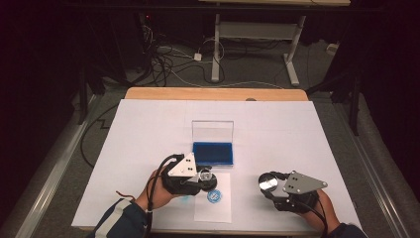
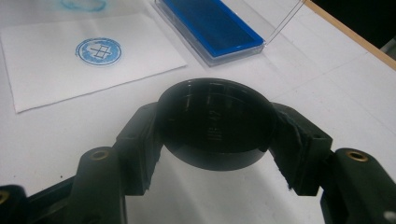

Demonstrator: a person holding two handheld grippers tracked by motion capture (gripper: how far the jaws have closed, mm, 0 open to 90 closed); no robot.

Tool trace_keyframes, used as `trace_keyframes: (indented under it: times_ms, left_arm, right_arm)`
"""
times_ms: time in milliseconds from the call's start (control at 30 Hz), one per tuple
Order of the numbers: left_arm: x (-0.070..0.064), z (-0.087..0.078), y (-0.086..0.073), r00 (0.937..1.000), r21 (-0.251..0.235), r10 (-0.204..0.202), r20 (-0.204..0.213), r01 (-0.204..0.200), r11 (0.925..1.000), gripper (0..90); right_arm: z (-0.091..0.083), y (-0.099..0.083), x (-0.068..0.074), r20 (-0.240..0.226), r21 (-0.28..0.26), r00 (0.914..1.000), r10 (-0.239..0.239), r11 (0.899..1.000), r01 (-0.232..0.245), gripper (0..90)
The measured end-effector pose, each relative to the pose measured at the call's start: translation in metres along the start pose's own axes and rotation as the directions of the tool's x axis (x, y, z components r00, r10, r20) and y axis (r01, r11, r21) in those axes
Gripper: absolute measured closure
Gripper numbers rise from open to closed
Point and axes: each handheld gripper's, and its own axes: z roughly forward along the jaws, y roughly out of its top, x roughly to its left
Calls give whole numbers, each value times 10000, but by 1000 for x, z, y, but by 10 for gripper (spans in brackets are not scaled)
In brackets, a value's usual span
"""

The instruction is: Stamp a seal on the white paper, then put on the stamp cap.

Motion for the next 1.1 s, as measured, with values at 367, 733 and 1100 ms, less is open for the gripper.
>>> trace_keyframes:
  times_ms: [367,733,1100]
  left_arm:
    - [3,-9,0,9998,-266,-75,-181,70,9996,542]
    - [5,-14,0,9996,-351,-107,-261,98,9993,543]
    - [4,-16,0,9994,-414,-106,-324,93,9991,543]
  right_arm:
    - [2,0,0,-46,16,10000,17,10000,-17,385]
    - [1,0,-1,-64,5,10000,12,10000,-12,385]
    - [2,1,0,-110,14,9999,-29,10000,29,386]
